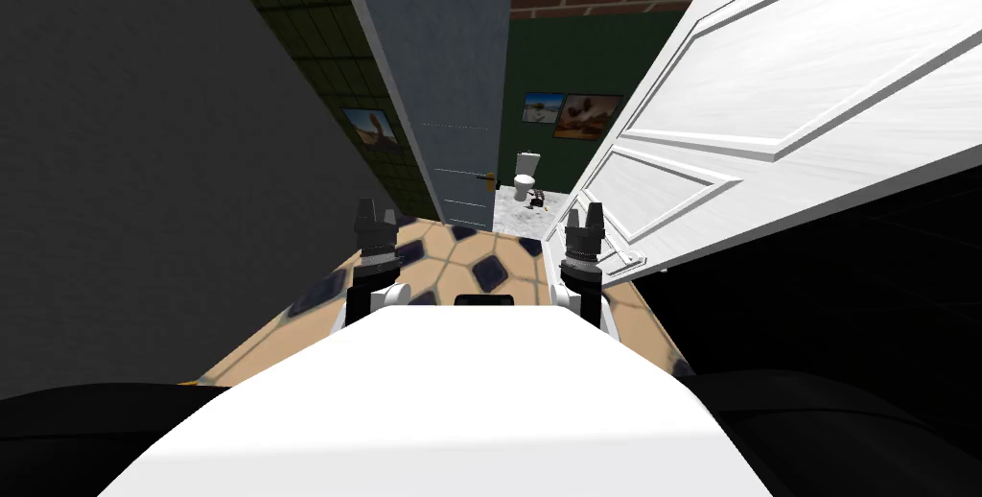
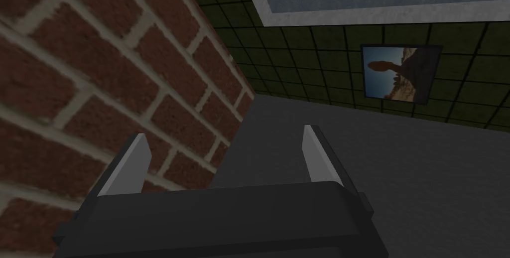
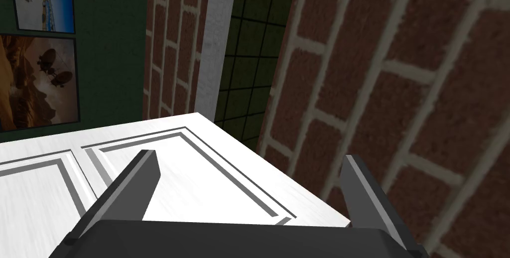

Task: Pull the door open

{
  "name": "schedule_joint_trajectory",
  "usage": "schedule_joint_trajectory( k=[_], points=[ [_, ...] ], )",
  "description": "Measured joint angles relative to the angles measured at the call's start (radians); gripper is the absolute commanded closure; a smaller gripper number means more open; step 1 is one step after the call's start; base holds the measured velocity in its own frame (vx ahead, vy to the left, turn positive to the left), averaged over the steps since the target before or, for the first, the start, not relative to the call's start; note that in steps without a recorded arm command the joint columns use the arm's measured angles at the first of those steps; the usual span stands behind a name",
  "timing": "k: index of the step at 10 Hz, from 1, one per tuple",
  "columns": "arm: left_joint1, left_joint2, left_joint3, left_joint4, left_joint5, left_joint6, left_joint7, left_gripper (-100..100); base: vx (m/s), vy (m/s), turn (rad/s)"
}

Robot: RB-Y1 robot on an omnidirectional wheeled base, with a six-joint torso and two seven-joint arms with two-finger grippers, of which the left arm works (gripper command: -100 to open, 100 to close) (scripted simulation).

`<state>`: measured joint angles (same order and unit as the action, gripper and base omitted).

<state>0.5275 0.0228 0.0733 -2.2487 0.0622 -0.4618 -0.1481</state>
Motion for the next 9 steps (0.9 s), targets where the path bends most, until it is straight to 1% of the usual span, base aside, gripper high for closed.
schedule_joint_trajectory(
  k=[1, 2, 3, 4, 5, 7, 9],
  points=[
    [-0.007, 0.010, 0.003, 0.024, 0.004, -0.007, 0.007, -100, 0.195, -0.028, -0.114],
    [-0.018, 0.017, 0.001, 0.045, 0.006, -0.002, 0.013, -100, 0.204, 0.011, -0.109],
    [-0.030, 0.023, -0.002, 0.059, 0.008, 0.011, 0.019, -100, 0.145, 0.006, -0.049],
    [-0.043, 0.028, -0.002, 0.079, 0.009, 0.018, 0.023, -100, 0.106, -0.004, -0.029],
    [-0.052, 0.031, -0.005, 0.097, 0.009, 0.019, 0.025, -100, 0.101, -0.007, -0.042],
    [-0.070, 0.044, -0.005, 0.142, 0.013, 0.017, 0.036, -100, 0.144, -0.023, -0.078],
    [-0.090, 0.059, -0.001, 0.175, 0.021, 0.027, 0.050, -100, 0.103, -0.025, -0.054]
  ],
)
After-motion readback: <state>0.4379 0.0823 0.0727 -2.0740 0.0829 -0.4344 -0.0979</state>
